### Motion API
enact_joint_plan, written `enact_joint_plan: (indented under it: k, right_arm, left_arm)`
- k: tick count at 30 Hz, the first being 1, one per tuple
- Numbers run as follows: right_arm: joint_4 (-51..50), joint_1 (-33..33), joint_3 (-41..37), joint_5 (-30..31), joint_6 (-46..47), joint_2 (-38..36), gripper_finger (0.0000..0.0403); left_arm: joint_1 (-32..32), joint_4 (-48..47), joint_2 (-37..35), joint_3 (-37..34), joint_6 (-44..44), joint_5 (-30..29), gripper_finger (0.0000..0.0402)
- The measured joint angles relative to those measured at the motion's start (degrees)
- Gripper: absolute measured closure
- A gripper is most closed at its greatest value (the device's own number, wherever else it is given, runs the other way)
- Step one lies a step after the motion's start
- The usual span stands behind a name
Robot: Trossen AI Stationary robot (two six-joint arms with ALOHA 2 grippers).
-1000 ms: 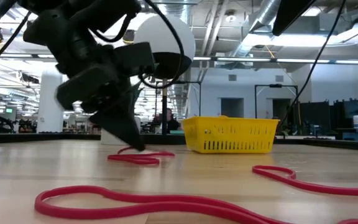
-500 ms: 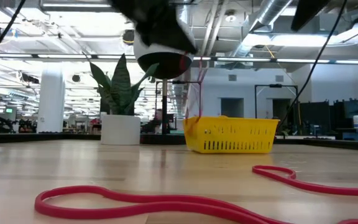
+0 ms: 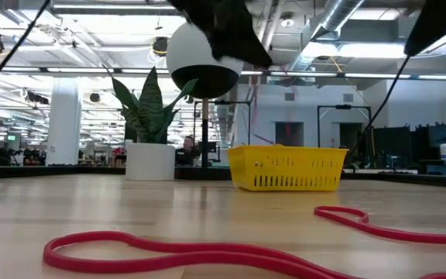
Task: Pick and place items into bin
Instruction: Put the red rubber band into the yellow bin
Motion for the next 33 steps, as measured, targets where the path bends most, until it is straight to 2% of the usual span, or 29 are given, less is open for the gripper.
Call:
enact_joint_plan:
  k: [6,11,24,33]
  right_arm:
    - [0.06,0.96,-0.77,0.38,0.91,-0.02,0.0305]
    - [-1.38,1.28,-0.70,2.27,-0.68,-0.11,0.0305]
    - [-0.88,-1.89,-0.70,1.97,-2.25,-0.11,0.0305]
    - [-0.36,-3.01,-0.68,1.74,-2.46,-0.13,0.0305]
  left_arm:
    - [1.87,3.69,7.87,-0.09,-0.73,0.16,0.0401]
    - [3.20,4.99,11.53,-0.09,-3.75,1.79,0.0401]
    - [3.47,0.84,12.05,-0.11,-3.94,4.02,0.0399]
    - [3.46,-2.52,12.05,-0.11,-4.15,3.99,0.0338]
